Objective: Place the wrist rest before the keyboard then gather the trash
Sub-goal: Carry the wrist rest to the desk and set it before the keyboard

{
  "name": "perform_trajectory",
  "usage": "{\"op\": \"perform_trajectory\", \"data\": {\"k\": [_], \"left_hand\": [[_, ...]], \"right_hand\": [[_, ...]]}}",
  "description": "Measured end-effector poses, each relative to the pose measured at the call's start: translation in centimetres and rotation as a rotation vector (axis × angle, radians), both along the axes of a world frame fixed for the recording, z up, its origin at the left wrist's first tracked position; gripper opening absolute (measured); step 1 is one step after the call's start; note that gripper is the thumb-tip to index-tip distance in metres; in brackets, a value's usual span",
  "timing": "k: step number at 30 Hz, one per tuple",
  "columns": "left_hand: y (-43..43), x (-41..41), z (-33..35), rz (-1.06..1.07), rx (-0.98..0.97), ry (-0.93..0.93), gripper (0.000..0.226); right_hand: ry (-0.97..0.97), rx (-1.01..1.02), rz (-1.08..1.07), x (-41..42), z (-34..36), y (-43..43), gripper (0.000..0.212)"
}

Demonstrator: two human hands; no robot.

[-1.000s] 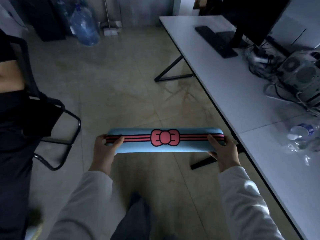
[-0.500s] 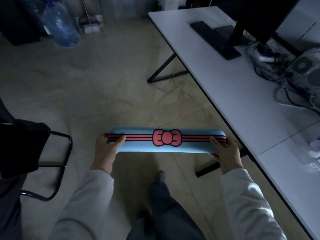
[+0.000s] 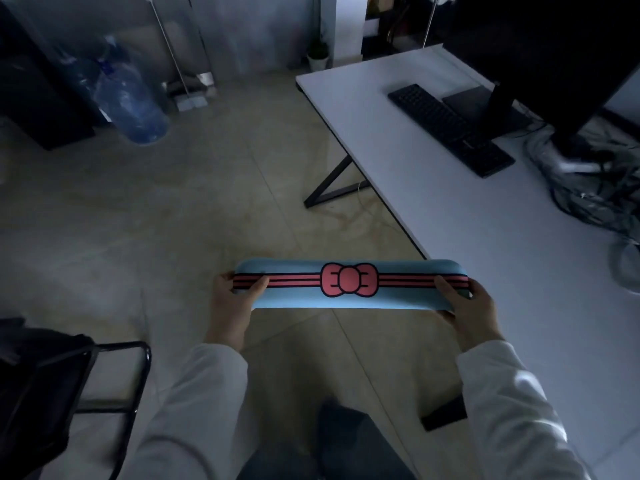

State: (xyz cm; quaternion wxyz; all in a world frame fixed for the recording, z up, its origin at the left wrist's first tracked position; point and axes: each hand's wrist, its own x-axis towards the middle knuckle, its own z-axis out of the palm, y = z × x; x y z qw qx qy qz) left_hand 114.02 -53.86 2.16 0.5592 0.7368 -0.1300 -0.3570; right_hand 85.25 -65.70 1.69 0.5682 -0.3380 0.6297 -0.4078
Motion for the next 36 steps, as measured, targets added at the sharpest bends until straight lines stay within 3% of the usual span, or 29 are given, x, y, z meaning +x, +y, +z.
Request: {"op": "perform_trajectory", "data": {"k": [11, 16, 27, 36], "left_hand": [[-13.4, 6.0, -0.7, -0.124, 0.067, -0.022, 0.042], [-21.8, 10.8, -1.1, -0.278, 0.106, -0.01, 0.063], [-35.5, 17.8, -1.1, -0.452, 0.111, 0.046, 0.045], [-45.0, 17.2, -3.0, -0.585, 0.123, 0.037, 0.054]], "right_hand": [[0.017, 0.03, -0.107, 4.9, -0.5, -10.0, 0.029], [0.029, 0.028, -0.205, 8.3, -0.6, -15.3, 0.029], [0.02, 0.054, -0.392, 15.3, 0.2, -22.3, 0.031], [0.017, 0.089, -0.567, 15.7, -0.9, -26.5, 0.034]]}}
